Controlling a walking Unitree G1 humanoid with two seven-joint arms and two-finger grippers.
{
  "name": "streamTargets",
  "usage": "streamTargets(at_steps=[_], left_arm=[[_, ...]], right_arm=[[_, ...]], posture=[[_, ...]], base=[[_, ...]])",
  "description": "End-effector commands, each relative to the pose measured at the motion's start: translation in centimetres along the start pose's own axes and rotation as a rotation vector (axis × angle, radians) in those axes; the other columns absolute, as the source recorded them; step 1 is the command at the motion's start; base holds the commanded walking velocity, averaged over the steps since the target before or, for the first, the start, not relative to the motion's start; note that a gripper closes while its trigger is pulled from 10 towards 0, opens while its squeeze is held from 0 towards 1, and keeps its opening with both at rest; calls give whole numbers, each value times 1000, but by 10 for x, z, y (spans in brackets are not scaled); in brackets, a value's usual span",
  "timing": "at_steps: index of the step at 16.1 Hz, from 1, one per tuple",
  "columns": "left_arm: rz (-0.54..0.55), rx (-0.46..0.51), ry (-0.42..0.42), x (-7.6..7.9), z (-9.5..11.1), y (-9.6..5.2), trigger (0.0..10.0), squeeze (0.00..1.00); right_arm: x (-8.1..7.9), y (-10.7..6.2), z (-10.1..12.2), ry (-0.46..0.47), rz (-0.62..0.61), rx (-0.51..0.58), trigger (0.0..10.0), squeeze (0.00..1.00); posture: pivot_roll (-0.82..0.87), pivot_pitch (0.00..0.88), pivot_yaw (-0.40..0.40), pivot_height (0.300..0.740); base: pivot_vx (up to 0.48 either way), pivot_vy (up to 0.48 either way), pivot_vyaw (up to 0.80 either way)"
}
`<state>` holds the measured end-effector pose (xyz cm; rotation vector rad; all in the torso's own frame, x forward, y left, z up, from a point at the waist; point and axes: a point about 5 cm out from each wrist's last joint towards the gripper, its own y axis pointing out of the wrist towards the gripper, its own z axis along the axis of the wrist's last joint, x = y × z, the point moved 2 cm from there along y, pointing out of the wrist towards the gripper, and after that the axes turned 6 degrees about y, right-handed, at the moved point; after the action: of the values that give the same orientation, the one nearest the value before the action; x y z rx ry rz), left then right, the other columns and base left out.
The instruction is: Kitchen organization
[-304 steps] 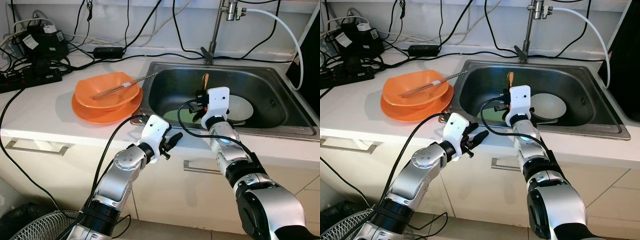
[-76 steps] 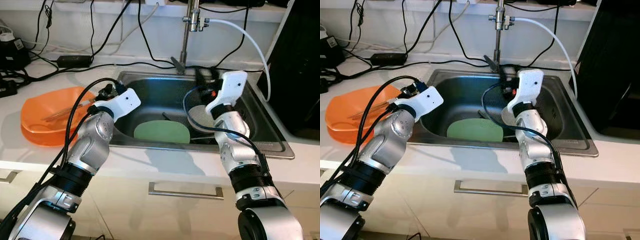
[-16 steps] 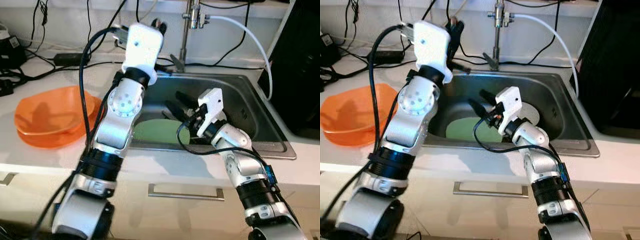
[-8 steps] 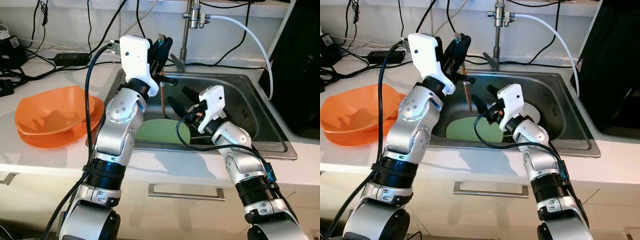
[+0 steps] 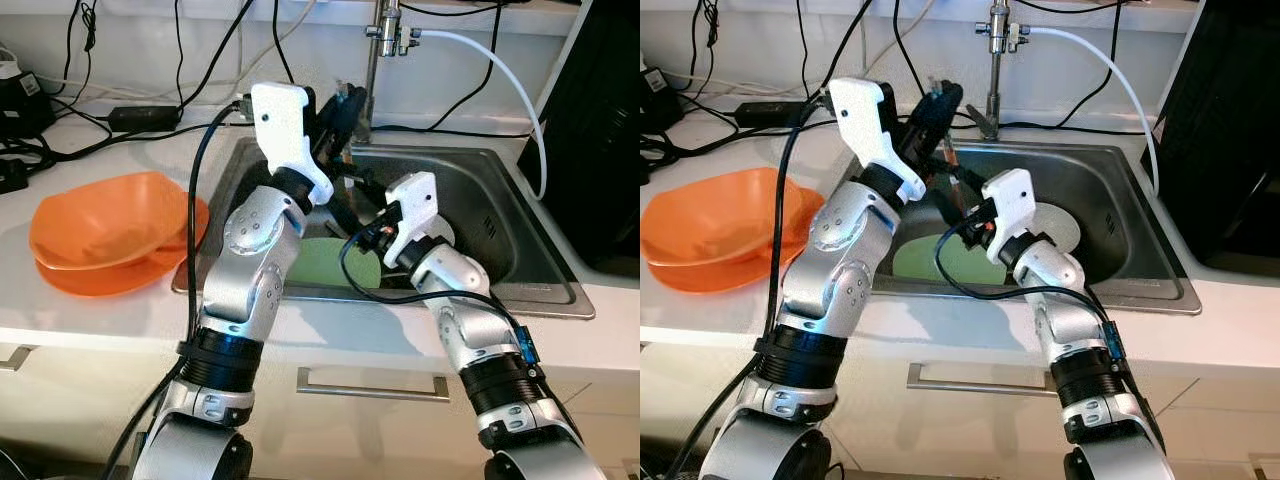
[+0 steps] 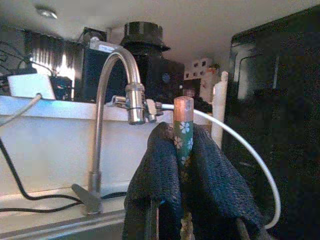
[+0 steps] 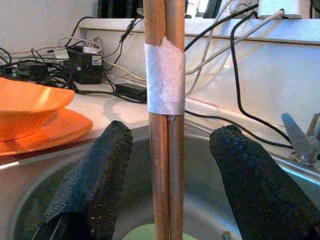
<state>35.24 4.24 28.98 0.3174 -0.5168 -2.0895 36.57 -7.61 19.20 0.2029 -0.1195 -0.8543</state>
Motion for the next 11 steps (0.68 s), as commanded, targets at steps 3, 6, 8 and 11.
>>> streamTargets(at_steps=[3,6,8,11], left_arm=[[-61,-12,-53,9,1,-1,10000,0],[-64,-16,-69,8,1,-3,10000,0],[-68,-24,-59,7,0,-4,10000,0],[-59,-33,-40,5,0,-4,10000,0]], right_arm=[[-5,8,12,-13,14,43,10000,0],[-3,9,13,-13,-11,51,10000,0],[-2,9,14,-11,-17,56,8784,0],[4,9,13,-22,-57,48,0,0]], posture=[[59,0,27,740],[62,0,32,740],[61,0,33,740],[61,0,33,740]], base=[[0,0,0],[0,0,0],[0,0,0],[0,0,0]])
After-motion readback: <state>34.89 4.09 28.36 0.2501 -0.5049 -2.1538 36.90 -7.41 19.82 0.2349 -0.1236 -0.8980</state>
